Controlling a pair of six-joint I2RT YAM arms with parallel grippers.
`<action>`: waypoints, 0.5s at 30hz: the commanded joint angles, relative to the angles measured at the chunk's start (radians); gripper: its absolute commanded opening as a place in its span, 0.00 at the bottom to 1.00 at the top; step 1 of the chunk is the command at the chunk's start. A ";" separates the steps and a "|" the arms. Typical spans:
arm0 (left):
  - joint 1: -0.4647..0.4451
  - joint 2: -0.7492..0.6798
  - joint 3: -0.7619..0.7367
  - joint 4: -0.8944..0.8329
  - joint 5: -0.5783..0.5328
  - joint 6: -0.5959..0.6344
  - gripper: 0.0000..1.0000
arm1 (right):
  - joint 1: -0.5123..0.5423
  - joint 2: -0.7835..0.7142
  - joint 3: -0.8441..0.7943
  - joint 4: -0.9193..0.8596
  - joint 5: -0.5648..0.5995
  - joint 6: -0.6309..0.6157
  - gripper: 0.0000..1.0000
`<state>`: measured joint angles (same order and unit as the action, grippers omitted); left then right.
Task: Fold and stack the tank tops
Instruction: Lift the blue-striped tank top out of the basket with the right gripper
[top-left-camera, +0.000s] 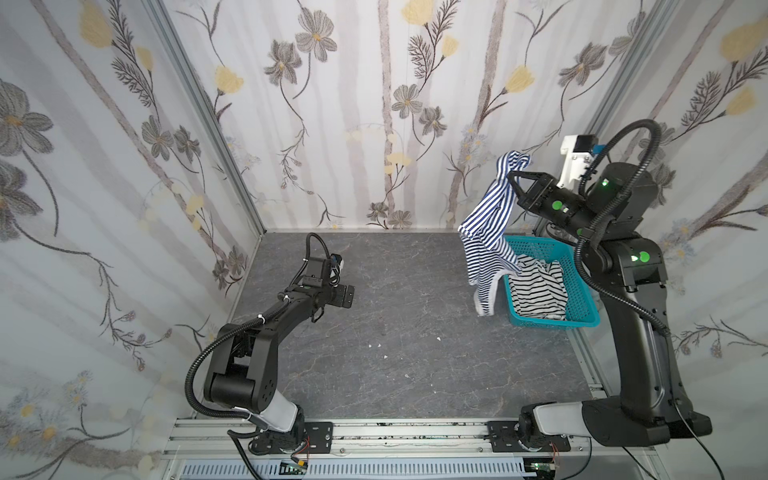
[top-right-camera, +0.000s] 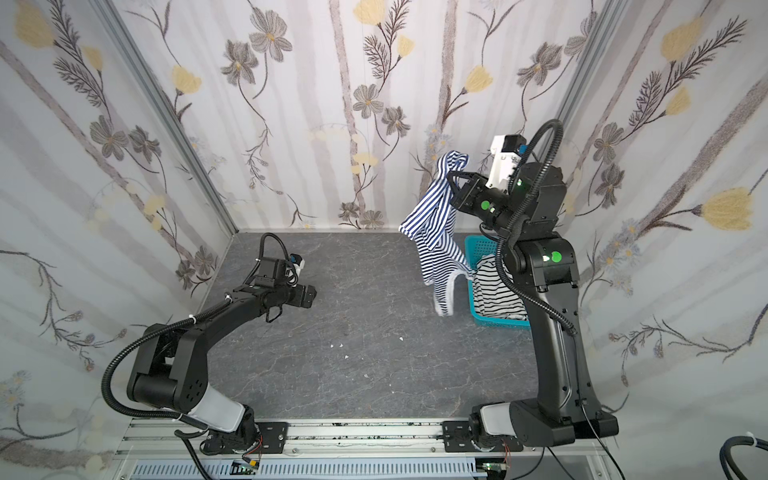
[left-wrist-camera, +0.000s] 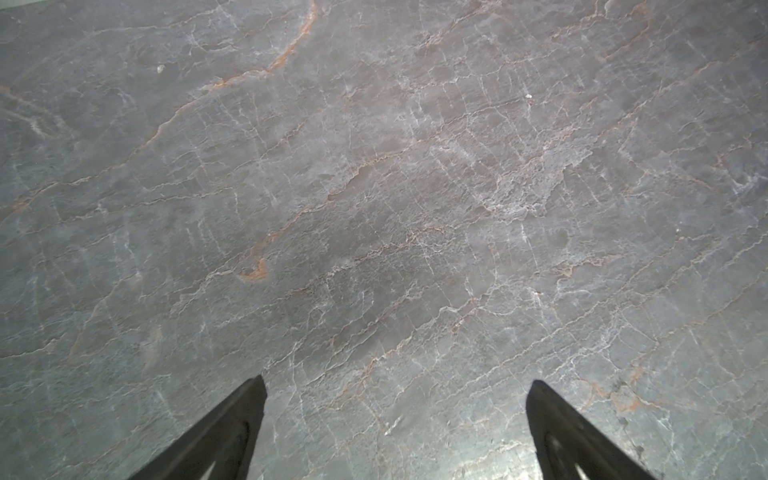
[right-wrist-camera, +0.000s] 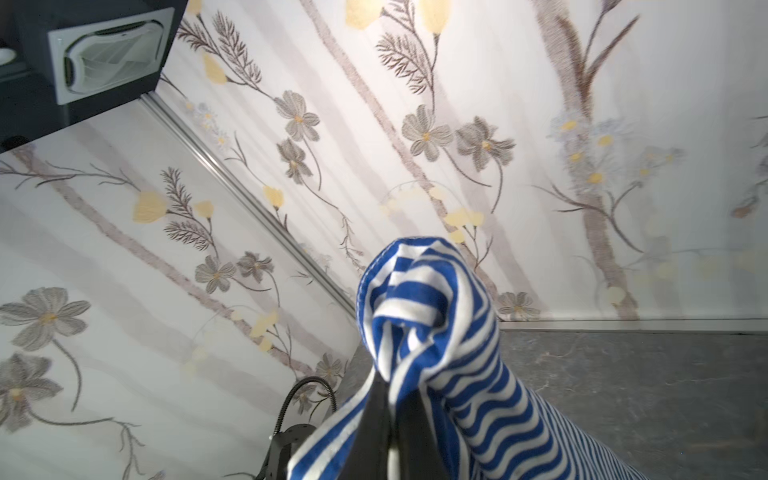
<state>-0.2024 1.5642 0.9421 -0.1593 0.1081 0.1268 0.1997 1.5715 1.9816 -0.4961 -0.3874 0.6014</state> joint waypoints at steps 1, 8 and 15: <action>0.010 -0.009 -0.005 0.024 -0.003 -0.013 1.00 | 0.041 0.097 0.065 0.102 -0.061 0.044 0.00; 0.038 -0.017 -0.011 0.026 -0.002 -0.013 1.00 | 0.101 0.295 0.245 0.120 -0.091 0.093 0.00; 0.052 -0.014 -0.012 0.026 0.013 -0.014 1.00 | 0.171 0.291 0.255 0.055 -0.044 0.049 0.00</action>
<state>-0.1532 1.5513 0.9325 -0.1535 0.1078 0.1234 0.3519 1.8778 2.2272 -0.4488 -0.4572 0.6788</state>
